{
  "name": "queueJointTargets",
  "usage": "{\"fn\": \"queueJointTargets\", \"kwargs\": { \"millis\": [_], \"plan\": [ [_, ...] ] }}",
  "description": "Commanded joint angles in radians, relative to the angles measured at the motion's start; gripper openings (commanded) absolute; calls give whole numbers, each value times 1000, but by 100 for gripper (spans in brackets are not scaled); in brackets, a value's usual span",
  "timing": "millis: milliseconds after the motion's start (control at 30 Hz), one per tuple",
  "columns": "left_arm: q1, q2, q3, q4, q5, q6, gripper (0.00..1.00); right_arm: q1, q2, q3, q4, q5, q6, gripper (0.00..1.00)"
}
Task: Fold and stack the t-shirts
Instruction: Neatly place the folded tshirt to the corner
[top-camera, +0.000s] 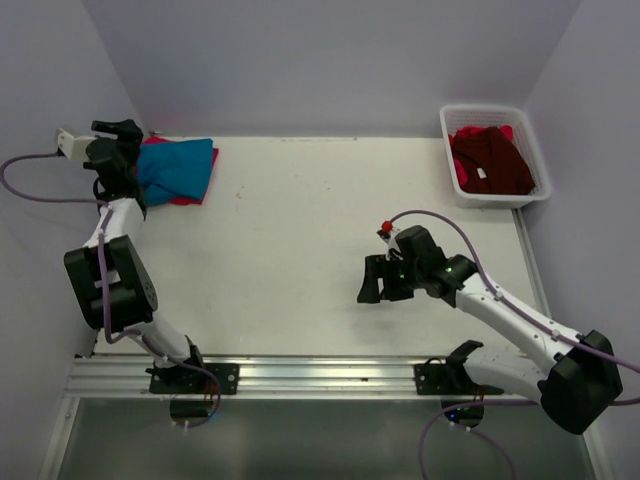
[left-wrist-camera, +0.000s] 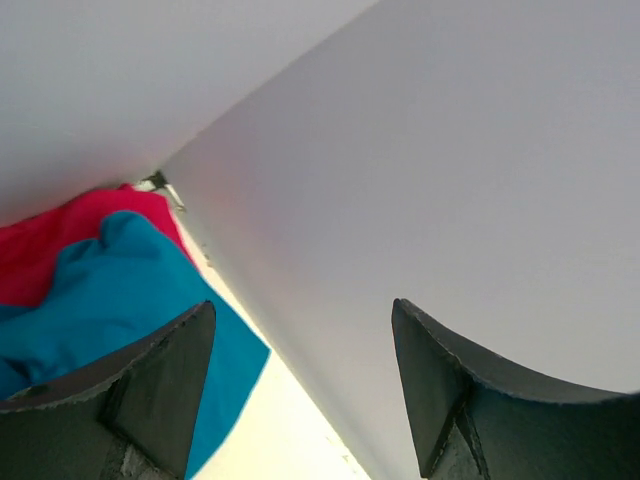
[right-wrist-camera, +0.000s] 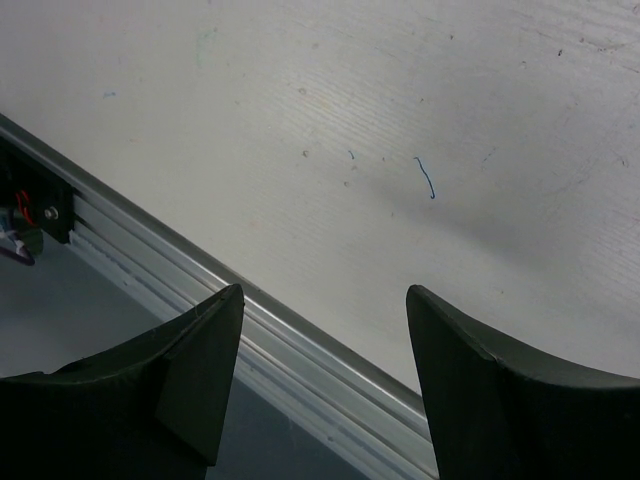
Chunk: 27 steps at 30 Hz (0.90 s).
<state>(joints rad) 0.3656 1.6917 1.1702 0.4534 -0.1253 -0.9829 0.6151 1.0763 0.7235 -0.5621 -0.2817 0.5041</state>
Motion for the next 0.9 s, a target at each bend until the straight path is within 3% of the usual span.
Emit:
{"fn": "queueJointTargets", "kwargs": {
  "millis": [0, 100, 133, 167, 200, 233, 300, 500, 567, 733, 867],
  "plan": [
    [-22, 0, 0, 32, 25, 30, 75, 3, -12, -12, 30, -25, 7, 70],
    [-19, 120, 90, 80, 206, 32, 69, 5, -36, -19, 22, -19, 10, 69],
    [-17, 159, 129, 79, 248, 32, 60, 5, -44, -19, 21, -19, 11, 66],
    [-17, 242, 217, 61, 280, 26, 25, 3, -49, -18, 11, -20, 14, 60],
    [-17, 284, 262, 23, 321, 7, 4, 5, -55, -16, 5, -17, 14, 49],
    [-16, 325, 338, 8, 341, -3, 0, 5, -67, -16, -7, -16, 13, 22],
    [-11, 417, 382, 8, 361, -29, 0, 3, -78, -15, -16, 1, 17, 0],
    [-7, 597, 505, -48, 375, -53, 0, 6, -93, -1, -56, 13, 21, 0],
    [-1, 612, 462, -55, 363, -63, 0, 5, -87, 8, -62, 19, 19, 0],
    [24, 648, 401, -277, 256, -66, 0, 5, -58, 25, -50, 7, 22, 0],
    [39, 652, 306, -297, 236, -80, 0, 6, -58, 22, -39, 1, 24, 0]
  ]
}}
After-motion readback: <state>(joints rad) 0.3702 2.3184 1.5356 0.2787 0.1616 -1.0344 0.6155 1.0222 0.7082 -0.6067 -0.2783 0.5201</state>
